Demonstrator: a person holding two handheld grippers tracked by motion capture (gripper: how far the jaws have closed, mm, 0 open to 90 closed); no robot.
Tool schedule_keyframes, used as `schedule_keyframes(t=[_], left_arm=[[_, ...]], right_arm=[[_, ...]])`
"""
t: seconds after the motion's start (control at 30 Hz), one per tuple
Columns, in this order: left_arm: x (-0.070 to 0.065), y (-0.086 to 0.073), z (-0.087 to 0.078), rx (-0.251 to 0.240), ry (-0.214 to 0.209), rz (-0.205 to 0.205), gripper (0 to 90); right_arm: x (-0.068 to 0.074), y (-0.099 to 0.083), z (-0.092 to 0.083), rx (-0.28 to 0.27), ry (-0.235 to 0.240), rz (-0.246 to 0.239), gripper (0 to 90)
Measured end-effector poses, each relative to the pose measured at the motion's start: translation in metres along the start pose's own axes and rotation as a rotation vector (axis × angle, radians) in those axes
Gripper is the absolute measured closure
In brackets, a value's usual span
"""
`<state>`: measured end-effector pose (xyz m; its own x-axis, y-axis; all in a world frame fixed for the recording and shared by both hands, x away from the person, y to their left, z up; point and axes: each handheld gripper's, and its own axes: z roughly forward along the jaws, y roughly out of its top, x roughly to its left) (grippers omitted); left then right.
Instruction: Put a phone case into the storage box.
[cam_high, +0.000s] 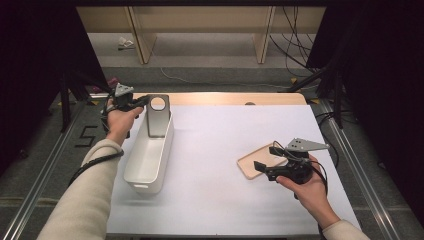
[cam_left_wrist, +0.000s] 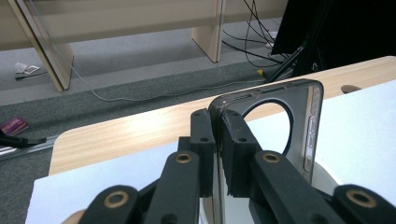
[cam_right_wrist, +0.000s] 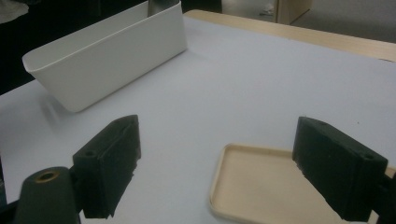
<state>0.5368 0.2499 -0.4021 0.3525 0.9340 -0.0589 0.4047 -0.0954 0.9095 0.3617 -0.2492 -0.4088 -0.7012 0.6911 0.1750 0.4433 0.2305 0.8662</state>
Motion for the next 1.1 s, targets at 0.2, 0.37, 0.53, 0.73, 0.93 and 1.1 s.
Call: schedule_keyframes(t=[0.2, 0.37, 0.53, 0.73, 0.93, 1.1], left_arm=[[-0.0005, 0.0003, 0.0016, 0.013, 0.014, -0.006, 81.7], [-0.0004, -0.0007, 0.0030, 0.028, 0.021, -0.003, 79.7], [-0.0002, -0.0018, 0.0038, 0.039, 0.027, -0.001, 77.7], [-0.0001, -0.0013, 0.0032, 0.048, 0.027, -0.007, 71.9], [-0.0016, 0.0021, 0.0011, 0.058, 0.032, -0.008, 57.2], [-0.0021, 0.0046, -0.0028, 0.081, 0.027, -0.015, 38.8]], right_arm=[[0.0003, 0.0001, 0.0001, 0.001, 0.000, 0.000, 16.3], [0.0001, 0.0001, 0.0000, 0.000, 0.000, 0.000, 16.3], [0.0003, 0.0002, -0.0001, 0.001, 0.000, -0.001, 16.3], [0.0002, 0.0001, 0.0000, 0.000, 0.000, 0.000, 16.3], [0.0004, 0.0001, 0.0002, 0.002, -0.001, 0.003, 16.3], [0.0000, 0.0000, 0.0003, 0.004, -0.002, 0.005, 16.3]])
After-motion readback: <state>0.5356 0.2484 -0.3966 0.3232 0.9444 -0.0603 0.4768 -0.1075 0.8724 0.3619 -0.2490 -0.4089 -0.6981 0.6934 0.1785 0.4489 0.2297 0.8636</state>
